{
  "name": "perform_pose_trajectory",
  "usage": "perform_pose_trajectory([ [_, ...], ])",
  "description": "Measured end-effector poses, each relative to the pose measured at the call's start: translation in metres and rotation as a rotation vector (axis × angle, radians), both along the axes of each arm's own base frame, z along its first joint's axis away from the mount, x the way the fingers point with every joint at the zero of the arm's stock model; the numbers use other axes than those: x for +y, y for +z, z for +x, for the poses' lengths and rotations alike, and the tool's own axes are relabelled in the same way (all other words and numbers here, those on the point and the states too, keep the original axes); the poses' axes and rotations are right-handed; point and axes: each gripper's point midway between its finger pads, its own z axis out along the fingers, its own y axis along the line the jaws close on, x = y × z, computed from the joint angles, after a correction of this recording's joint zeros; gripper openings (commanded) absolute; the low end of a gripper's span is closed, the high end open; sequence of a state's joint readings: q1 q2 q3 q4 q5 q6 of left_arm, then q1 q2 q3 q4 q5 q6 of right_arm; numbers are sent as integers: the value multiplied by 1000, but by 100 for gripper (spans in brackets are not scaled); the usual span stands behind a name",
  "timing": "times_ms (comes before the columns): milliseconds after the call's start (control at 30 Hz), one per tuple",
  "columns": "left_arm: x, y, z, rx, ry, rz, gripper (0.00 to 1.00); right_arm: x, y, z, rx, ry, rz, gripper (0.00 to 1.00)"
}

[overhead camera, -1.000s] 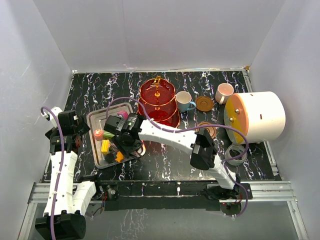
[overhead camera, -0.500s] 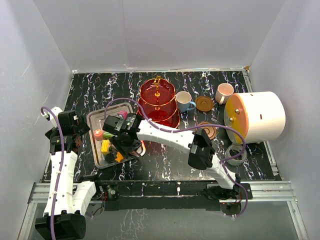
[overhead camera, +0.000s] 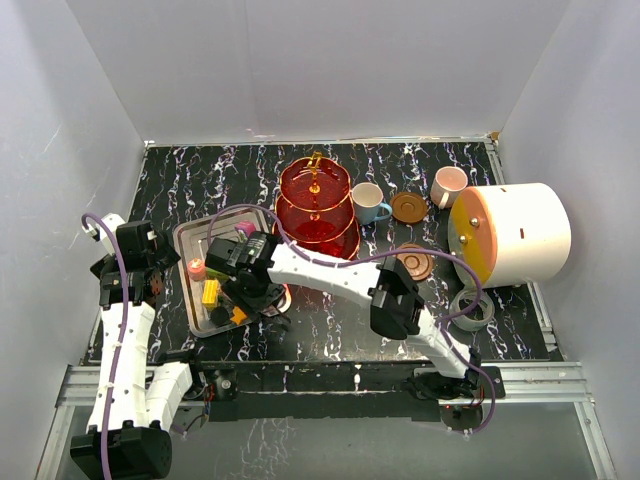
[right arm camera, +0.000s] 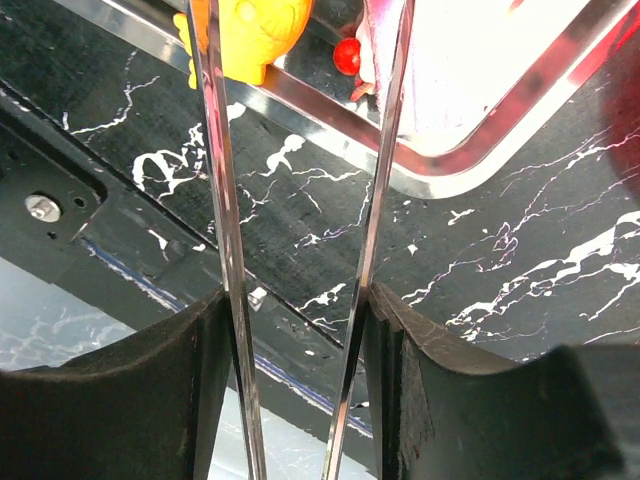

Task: Serve the afternoon tea
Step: Pick up the desert from the tray.

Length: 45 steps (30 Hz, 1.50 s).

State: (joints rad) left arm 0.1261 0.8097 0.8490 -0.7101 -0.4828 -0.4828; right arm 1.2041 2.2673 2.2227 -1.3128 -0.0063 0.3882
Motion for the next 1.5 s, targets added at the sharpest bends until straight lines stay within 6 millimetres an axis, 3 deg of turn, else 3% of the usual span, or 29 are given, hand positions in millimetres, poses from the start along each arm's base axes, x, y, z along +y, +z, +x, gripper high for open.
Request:
perform_pose_trajectory([
  [167,0,0,0,0,0,0,99,-5,-16,0,9,17,-52,46],
  [767,0,1,1,-5,-1,1,99,-7,-17,0,-19,49,-72,49],
  [1167,0,1,1,-5,-1,1,99,-11,-19,-9,-51,71,-109,39],
  [1300,0,1,1,-5,-1,1,99,-11,-17,-9,-57,68,-110,36],
  [1500,0,1,1,-5,0,1,99,3,4,-2,-91,34,-40,35],
])
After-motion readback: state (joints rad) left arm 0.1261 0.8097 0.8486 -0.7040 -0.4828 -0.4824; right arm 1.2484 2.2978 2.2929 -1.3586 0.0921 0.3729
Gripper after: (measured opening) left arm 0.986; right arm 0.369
